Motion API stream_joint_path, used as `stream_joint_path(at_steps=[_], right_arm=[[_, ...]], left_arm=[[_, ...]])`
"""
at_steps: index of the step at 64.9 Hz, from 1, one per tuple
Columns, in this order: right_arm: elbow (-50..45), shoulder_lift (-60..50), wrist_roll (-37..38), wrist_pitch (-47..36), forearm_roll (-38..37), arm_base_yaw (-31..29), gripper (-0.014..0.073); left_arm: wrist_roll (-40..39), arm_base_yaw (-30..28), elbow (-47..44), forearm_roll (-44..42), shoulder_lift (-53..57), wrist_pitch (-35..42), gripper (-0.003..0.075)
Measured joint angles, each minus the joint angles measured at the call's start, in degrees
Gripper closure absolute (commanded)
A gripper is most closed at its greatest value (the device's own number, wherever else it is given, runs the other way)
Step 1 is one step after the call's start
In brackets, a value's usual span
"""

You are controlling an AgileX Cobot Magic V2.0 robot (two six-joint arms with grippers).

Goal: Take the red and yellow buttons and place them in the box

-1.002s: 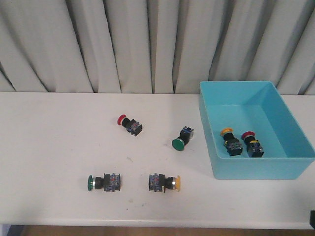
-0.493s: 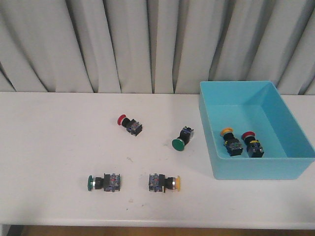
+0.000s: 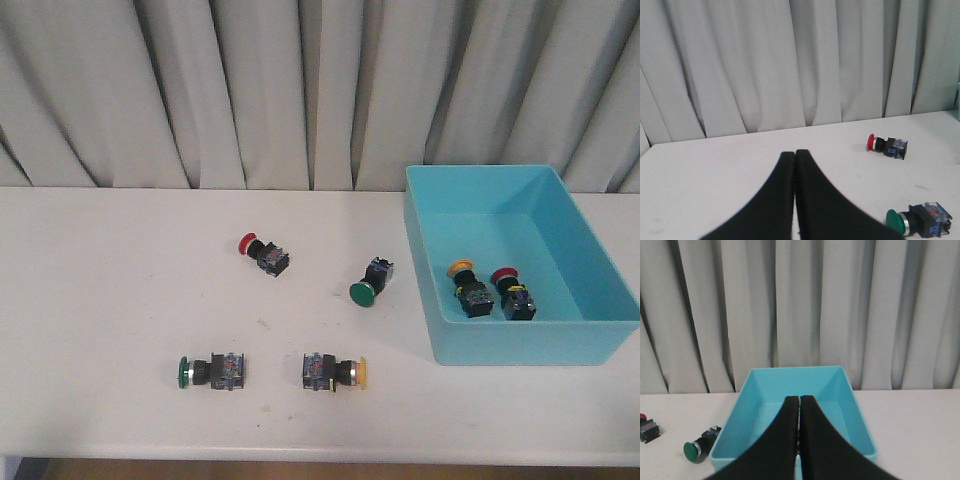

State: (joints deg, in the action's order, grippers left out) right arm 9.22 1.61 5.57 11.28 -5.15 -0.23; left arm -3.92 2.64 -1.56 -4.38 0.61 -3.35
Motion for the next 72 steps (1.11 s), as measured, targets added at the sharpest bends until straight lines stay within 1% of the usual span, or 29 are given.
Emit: stream_joint_path(at_steps=[5, 10, 72], right_arm=[[-5.8, -1.8, 0.0, -6.9, -0.1, 0.0, 0.0596], [-10.0, -2.2, 0.0, -11.3, -0.2, 0.0, 0.0596], [-10.9, -2.2, -0.9, -10.4, -0.2, 0.0, 0.0596]], left_arm=[[0.0, 0.0, 0.0, 0.0, 0.0, 0.0, 0.0727], [0.0, 0.0, 0.0, 0.0, 0.0, 0.1, 0.0727], [0.0, 0.0, -0.1, 0.0, 0.0, 0.1, 0.0727]])
